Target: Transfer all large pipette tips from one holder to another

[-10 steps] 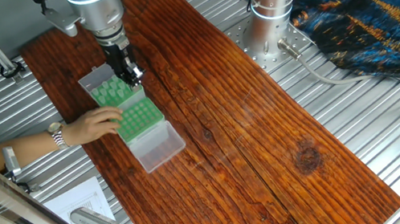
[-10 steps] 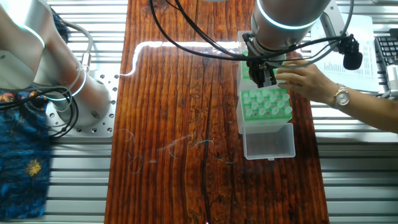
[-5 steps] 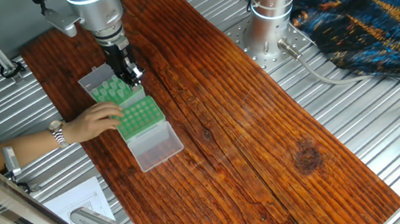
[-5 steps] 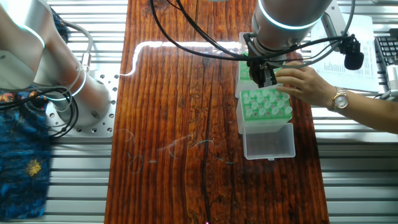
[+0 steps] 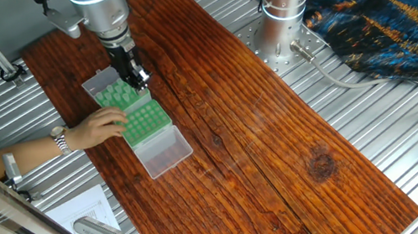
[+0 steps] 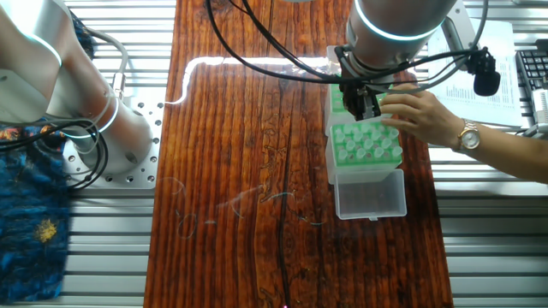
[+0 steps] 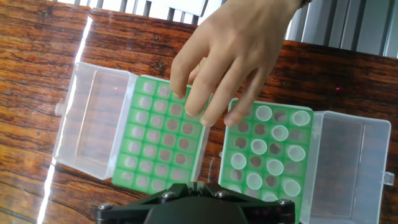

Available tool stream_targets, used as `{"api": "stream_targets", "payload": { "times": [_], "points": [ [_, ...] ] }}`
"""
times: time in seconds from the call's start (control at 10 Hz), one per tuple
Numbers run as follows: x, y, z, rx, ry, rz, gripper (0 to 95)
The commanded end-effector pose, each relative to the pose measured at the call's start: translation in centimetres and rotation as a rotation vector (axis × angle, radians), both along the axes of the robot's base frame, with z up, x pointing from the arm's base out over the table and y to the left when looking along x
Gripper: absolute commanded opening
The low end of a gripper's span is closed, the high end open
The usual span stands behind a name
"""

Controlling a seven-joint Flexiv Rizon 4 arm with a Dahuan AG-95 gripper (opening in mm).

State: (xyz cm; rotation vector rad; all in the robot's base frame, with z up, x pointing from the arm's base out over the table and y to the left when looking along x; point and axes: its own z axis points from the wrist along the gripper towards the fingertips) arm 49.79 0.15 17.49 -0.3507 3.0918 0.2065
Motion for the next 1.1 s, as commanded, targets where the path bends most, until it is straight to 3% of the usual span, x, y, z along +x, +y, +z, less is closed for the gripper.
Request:
{"api": "stream_targets", "payload": {
  "times": [0.1, 1.1],
  "points": [
    [0.01, 0.01, -0.01, 0.0, 0.002, 0.004, 0.0],
    [0.01, -0.02, -0.04, -0.001, 0.01, -0.007, 0.0]
  ]
}}
